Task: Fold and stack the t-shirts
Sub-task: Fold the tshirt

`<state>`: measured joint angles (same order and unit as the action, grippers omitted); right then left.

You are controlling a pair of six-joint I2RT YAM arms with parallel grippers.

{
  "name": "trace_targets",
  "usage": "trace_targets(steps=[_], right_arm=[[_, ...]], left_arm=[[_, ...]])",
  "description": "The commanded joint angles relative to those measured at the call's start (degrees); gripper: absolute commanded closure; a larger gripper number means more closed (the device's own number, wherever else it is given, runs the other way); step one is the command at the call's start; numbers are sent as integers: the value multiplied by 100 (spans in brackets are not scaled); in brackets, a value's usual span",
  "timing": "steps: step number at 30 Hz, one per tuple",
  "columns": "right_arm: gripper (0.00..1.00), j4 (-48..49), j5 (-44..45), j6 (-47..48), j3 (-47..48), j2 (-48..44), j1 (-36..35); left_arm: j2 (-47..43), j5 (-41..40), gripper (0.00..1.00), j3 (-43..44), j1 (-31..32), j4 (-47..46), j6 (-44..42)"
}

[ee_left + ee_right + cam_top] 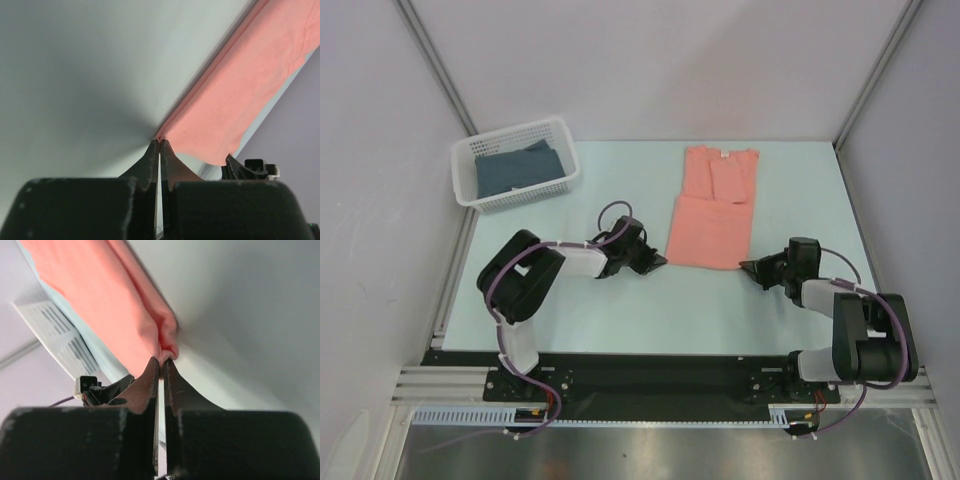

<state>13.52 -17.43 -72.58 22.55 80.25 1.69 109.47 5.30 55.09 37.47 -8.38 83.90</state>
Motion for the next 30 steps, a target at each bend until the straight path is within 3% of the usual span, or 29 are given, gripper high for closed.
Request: trace_targets(steps=[1,12,15,19,26,30], right_arm=[[100,-858,-365,797,233,-378,15],[100,-3169,-507,1712,-364,-2511,-134],[100,-3837,-384,1773,-417,-2873,-502],[100,-4751,-174,1615,-558,-4206,-802],[100,-6508,-138,1553,-313,-5562,-1171],[100,-6836,-24,1825,108,-5574,-1294]], left_arm=[[-619,76,100,-515,-3,-23,-242],[-2218,59,100,-2010,444,135,-216],[-2859,-20,100,-2493,743,302,-6],[-3607,-204,100,-3099,1164,652,538],[-4390,-258,100,-3259,1631,1206,663],[-4505,-336,100,-2935,1640,1558,383]])
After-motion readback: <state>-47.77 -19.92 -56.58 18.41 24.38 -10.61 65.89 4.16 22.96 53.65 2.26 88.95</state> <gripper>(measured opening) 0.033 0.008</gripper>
